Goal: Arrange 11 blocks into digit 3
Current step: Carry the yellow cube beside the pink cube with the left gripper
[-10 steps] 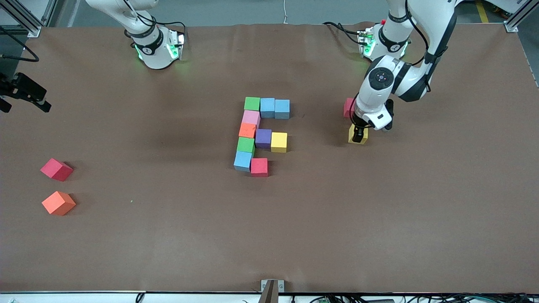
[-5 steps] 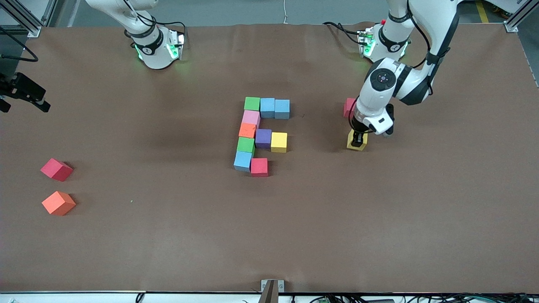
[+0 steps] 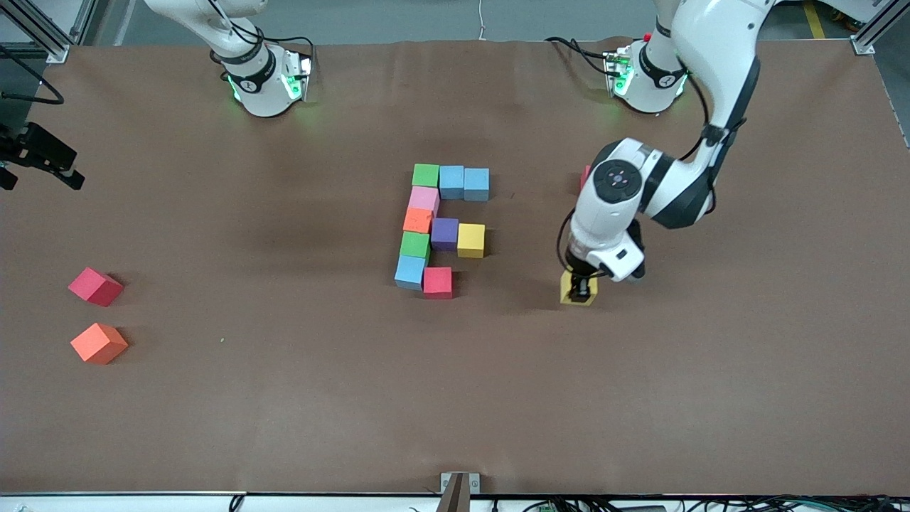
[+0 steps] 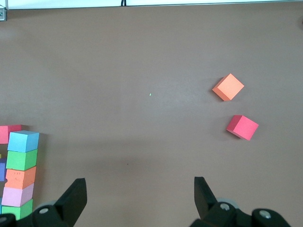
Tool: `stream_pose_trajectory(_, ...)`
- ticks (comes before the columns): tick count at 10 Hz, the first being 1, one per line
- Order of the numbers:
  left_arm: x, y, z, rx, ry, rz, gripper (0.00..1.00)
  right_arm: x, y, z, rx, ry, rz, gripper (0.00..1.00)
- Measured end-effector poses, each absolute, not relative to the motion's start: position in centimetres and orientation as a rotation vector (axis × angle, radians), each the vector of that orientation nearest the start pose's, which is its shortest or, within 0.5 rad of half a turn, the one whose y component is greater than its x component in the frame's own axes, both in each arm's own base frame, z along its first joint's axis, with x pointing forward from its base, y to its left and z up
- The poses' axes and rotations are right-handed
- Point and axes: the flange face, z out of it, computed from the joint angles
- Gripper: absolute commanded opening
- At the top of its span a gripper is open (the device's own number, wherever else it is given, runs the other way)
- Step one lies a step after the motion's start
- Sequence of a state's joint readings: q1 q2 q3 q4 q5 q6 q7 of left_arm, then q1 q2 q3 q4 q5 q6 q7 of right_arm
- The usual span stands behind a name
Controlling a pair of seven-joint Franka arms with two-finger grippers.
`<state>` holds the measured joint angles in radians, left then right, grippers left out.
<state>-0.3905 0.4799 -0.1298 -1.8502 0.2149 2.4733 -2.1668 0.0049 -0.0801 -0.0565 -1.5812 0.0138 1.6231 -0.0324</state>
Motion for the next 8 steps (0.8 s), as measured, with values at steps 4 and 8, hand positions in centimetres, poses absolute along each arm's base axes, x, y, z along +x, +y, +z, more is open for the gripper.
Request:
stream_pose_trajectory(4, 59.4, -41.9, 25.1, -2.393, -2.344, -0.043, 0.28, 53.4, -2.9, 66.8, -3.122, 0.034, -0.192, 1.0)
stream_pose_trajectory(8, 53.8, -50.1, 22.2, -2.468, -2.242, 0.027, 0.28, 53.4, -2.9, 66.8, -3.122, 0.034, -0.192, 1.0)
